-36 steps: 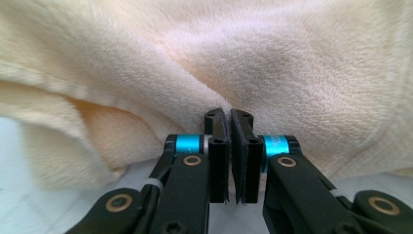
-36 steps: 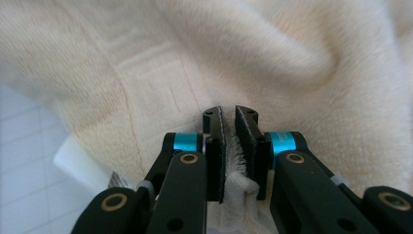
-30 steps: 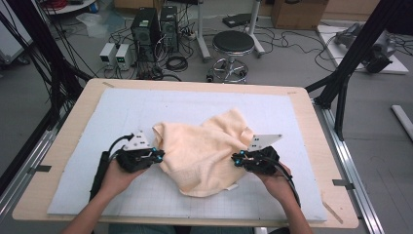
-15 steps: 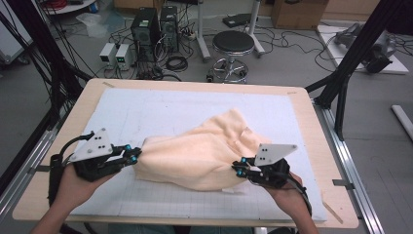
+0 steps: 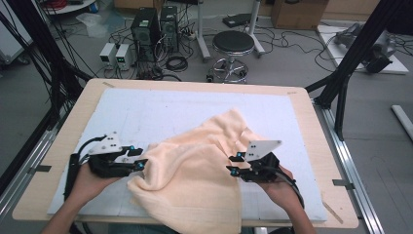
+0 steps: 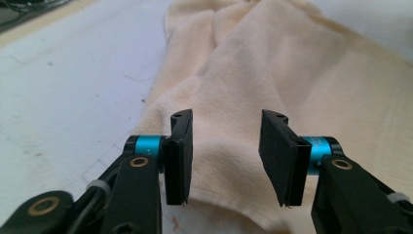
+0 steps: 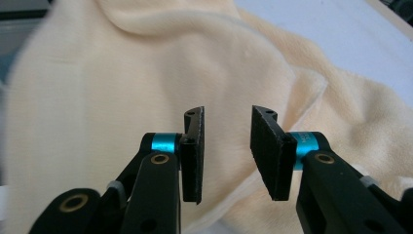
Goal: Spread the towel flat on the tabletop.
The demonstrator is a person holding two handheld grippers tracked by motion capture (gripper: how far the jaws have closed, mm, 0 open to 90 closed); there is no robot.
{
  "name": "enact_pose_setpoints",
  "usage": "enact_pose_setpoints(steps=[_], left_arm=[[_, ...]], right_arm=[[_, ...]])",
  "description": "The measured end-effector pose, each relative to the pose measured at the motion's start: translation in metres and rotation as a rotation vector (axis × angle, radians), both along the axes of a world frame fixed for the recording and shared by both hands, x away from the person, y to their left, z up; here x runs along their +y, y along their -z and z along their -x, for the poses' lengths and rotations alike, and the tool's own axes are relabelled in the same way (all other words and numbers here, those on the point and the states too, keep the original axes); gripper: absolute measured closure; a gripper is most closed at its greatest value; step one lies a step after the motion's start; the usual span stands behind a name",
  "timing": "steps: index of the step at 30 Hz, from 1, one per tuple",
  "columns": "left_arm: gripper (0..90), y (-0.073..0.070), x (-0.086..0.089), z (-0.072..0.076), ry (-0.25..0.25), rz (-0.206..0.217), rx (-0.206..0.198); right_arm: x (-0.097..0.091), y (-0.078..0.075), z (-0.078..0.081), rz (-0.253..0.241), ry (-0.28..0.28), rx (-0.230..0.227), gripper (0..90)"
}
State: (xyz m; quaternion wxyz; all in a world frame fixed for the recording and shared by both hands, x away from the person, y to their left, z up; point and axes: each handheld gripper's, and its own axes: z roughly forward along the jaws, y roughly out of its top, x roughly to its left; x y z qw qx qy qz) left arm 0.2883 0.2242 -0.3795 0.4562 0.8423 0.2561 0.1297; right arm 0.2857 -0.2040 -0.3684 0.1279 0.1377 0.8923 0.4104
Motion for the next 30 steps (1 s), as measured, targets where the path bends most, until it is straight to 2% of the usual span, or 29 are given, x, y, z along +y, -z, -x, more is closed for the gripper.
enact_pose_setpoints(steps=[1, 3, 5, 6, 7, 10, 11, 12, 14, 15, 16, 22, 24, 27, 30], left_arm=[[53.6, 0.007, -0.004, -0.005, -0.019, -0.004, 0.008], [48.2, 0.017, -0.01, -0.015, -0.026, -0.041, 0.016], [48.2, 0.022, -0.013, -0.019, -0.029, -0.053, 0.022], [48.5, 0.032, -0.018, -0.027, -0.03, -0.088, 0.054], [50.5, 0.036, -0.02, -0.03, -0.017, -0.105, 0.072], [64.4, 0.049, -0.029, -0.035, 0.012, -0.17, 0.112], [69.6, 0.049, -0.029, -0.035, 0.012, -0.17, 0.112], [72.9, 0.052, -0.034, -0.033, 0.001, -0.201, 0.082], [85.7, 0.048, -0.032, -0.033, -0.004, -0.203, 0.081], [88.2, 0.048, -0.032, -0.033, -0.004, -0.203, 0.081], [89.1, 0.043, -0.027, -0.03, -0.011, -0.181, 0.086], [89.4, 0.022, -0.017, 0.0, 0.008, -0.133, 0.019], [89.4, 0.017, -0.015, 0.01, 0.022, -0.124, 0.013], [89.5, 0.012, -0.012, 0.026, 0.039, -0.109, 0.013], [89.4, 0.009, -0.011, 0.036, 0.063, -0.106, 0.008]], right_arm=[[0.002, 0.007, -0.007, 0.014, 0.009, -0.006, 65.7], [0.007, 0.018, -0.019, 0.064, 0.037, 0.01, 64.3], [0.012, 0.027, -0.029, 0.107, 0.05, 0.015, 64.0], [0.013, 0.03, -0.034, 0.12, 0.055, 0.017, 64.2], [0.014, 0.034, -0.038, 0.136, 0.063, 0.021, 64.7], [0.016, 0.045, -0.047, 0.155, 0.066, 0.069, 72.2], [0.016, 0.045, -0.047, 0.155, 0.066, 0.069, 72.2], [0.014, 0.05, -0.05, 0.14, 0.062, 0.12, 79.6], [0.01, 0.052, -0.051, 0.107, 0.071, 0.14, 82.9], [0.007, 0.051, -0.051, 0.088, 0.08, 0.159, 83.1], [0.003, 0.048, -0.049, 0.074, 0.083, 0.152, 83.1], [-0.014, 0.029, -0.018, 0.038, 0.075, 0.107, 83.0], [-0.019, 0.024, -0.007, 0.036, 0.067, 0.088, 86.8], [-0.027, 0.019, 0.01, 0.013, 0.066, 0.077, 86.8], [-0.031, 0.017, 0.024, 0.027, 0.054, 0.07, 85.9]])
